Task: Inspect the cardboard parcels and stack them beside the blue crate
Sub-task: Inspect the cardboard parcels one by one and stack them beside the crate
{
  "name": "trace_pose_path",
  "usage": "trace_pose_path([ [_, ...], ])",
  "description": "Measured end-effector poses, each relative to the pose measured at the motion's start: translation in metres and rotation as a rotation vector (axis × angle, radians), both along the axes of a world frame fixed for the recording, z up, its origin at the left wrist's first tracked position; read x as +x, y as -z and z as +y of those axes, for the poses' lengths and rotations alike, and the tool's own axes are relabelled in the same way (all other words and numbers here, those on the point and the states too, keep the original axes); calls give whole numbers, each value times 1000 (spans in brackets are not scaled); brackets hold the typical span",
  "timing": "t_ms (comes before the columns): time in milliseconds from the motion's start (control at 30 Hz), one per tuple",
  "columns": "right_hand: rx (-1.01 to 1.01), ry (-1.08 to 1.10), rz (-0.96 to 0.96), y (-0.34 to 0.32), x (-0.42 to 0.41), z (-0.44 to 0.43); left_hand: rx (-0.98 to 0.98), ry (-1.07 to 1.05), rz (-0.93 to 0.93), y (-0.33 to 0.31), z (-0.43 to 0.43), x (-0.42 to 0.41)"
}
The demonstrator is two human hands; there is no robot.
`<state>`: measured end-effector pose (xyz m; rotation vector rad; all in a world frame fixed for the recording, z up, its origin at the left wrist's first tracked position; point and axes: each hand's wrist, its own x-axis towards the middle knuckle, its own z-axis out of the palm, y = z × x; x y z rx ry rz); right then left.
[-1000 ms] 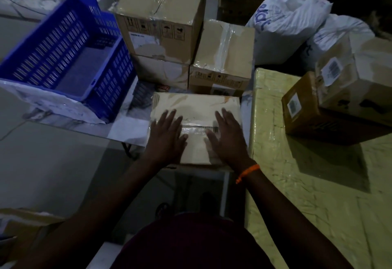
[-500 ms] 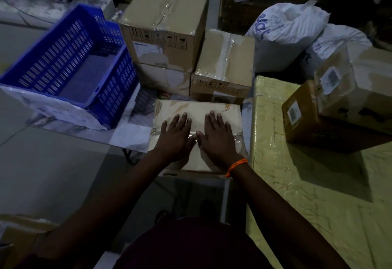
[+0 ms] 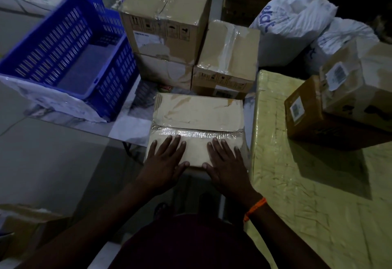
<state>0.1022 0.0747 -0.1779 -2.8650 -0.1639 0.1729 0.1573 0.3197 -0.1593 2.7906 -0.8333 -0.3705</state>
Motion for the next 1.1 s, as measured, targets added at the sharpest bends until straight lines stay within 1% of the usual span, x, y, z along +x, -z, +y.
trace_pose_path([
  [67, 5, -63, 17, 2, 5, -7, -27, 17, -40, -8, -4, 10],
  [133, 37, -150, -4, 0, 8, -20, -121, 45, -115, -16, -7, 29],
  [233, 123, -126, -113, -3, 7, -36, -210, 43, -191, -23, -23, 71],
  [300, 124, -106, -222, -3, 1, -40, -168, 65, -208, -25, -41, 103],
  [333, 112, -101, -256, -2, -3, -43, -111, 70, -177, -27, -51, 118],
  [433, 118, -38, -272, -1, -11, -60, 83, 17, -72, -26, -75, 150],
  [500, 166, 82, -293, -5, -14, -69, 96, -28, -82, -24, -80, 158],
  [533, 201, 188, -300, -8, -17, -70, 103, -53, -103, -23, -78, 158],
  [600, 325, 487, -299, -8, -21, -72, 128, -121, -100, -17, -67, 153],
  [633, 415, 640, -285, -10, -21, -71, 139, -151, -80, -10, -56, 149],
  [667, 528, 773, -231, -13, -18, -69, 125, -183, -37, -5, -43, 143],
  [733, 879, 988, -71, -16, -5, -62, 35, -260, 101, -5, -24, 132],
  [767, 1034, 1039, -4, -18, 5, -58, -36, -286, 168, -6, -19, 129],
  [800, 1109, 1051, 30, -19, 15, -54, -104, -310, 238, -9, -18, 127],
  [867, 1165, 1018, 87, -23, 34, -46, -233, -334, 396, -16, -18, 128],
  [933, 1223, 1007, 96, -26, 52, -40, -395, -362, 573, -22, -21, 131],
  [1033, 1252, 943, 59, -45, 67, -33, -600, -478, 693, -42, -23, 126],
  [1100, 1295, 873, -5, -64, 69, -31, -812, -583, 696, -66, -20, 113],
])
